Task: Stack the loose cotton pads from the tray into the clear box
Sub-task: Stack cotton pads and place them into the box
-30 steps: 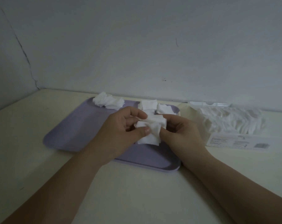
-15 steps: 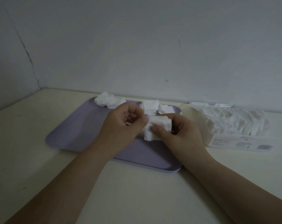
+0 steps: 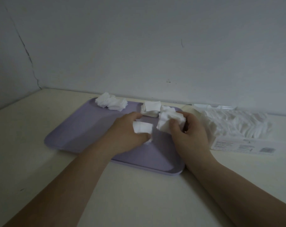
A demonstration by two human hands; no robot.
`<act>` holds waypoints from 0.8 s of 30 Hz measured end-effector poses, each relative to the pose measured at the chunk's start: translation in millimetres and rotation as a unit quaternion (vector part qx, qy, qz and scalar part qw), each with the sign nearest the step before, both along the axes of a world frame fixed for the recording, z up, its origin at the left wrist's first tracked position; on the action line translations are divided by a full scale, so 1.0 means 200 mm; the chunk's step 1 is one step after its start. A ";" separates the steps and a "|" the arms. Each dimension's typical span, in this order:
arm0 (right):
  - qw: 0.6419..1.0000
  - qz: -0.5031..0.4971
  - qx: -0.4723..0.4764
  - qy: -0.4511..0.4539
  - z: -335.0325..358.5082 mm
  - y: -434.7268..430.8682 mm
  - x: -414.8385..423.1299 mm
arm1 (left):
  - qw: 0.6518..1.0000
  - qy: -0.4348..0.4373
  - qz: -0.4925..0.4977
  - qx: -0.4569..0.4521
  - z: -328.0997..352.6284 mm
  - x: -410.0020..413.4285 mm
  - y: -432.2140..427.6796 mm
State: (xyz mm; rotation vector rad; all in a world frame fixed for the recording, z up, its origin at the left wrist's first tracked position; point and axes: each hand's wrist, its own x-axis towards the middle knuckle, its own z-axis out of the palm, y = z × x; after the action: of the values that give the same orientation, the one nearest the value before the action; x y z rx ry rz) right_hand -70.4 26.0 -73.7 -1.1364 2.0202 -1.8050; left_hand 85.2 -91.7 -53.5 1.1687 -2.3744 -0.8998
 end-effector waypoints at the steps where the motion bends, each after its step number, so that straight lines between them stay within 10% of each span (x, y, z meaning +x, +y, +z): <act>1: 1.000 -0.001 0.003 0.006 0.00 0.00 0.00 | 1.000 0.001 -0.001 0.015 0.01 0.02 0.00; 11: 0.997 0.065 0.021 -0.045 -0.01 0.00 0.00 | 0.975 0.179 -0.081 0.100 0.03 0.09 0.08; 24: 0.975 0.151 -0.012 -0.164 -0.01 0.00 -0.01 | 0.934 0.197 -0.179 0.238 0.05 0.13 0.05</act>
State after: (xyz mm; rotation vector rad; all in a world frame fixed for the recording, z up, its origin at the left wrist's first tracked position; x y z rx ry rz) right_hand -71.9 26.3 -74.8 -1.0061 1.5528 -1.7319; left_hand 111.7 -81.7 -43.0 0.6059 -2.1193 -1.7247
